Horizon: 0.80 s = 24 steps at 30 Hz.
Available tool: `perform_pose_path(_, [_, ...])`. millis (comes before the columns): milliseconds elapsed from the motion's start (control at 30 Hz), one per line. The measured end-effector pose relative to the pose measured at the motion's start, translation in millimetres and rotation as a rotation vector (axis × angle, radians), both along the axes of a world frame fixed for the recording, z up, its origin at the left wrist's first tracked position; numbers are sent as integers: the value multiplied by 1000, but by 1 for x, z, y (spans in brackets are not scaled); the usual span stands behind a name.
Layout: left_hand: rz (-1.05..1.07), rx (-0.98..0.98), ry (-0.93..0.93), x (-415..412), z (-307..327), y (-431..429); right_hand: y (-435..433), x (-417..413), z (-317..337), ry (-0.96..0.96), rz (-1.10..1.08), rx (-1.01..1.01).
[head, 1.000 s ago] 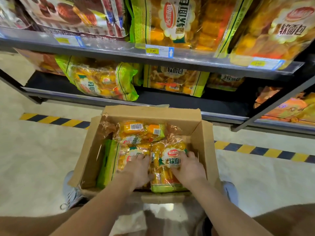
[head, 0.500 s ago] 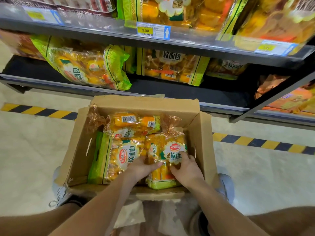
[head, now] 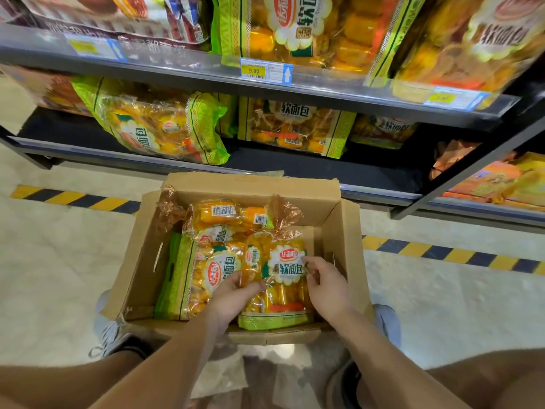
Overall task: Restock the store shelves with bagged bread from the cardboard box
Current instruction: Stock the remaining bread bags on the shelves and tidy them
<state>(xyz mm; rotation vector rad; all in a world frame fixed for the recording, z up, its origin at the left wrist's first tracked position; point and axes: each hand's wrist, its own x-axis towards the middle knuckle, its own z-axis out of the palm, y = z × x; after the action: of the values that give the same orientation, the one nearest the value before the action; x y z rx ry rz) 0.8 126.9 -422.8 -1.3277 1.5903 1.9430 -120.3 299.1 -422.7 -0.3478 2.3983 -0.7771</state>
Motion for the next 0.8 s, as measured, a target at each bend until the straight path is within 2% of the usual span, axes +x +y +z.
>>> perform_pose_path(267, [20,105,51,36,16,-28,-25,-18,26,17,-111,-181])
perform_pose_path(500, [153,233,233,55,28,-54,-42,-40,42,98,-212,-195])
perform_pose_path(667, [344,298,317,74,14,-91,-62,-40,36,108,81,-120])
perform_pose_path(800, [448,354,349,87,9,-105,-97,-36,30,251,411,-16])
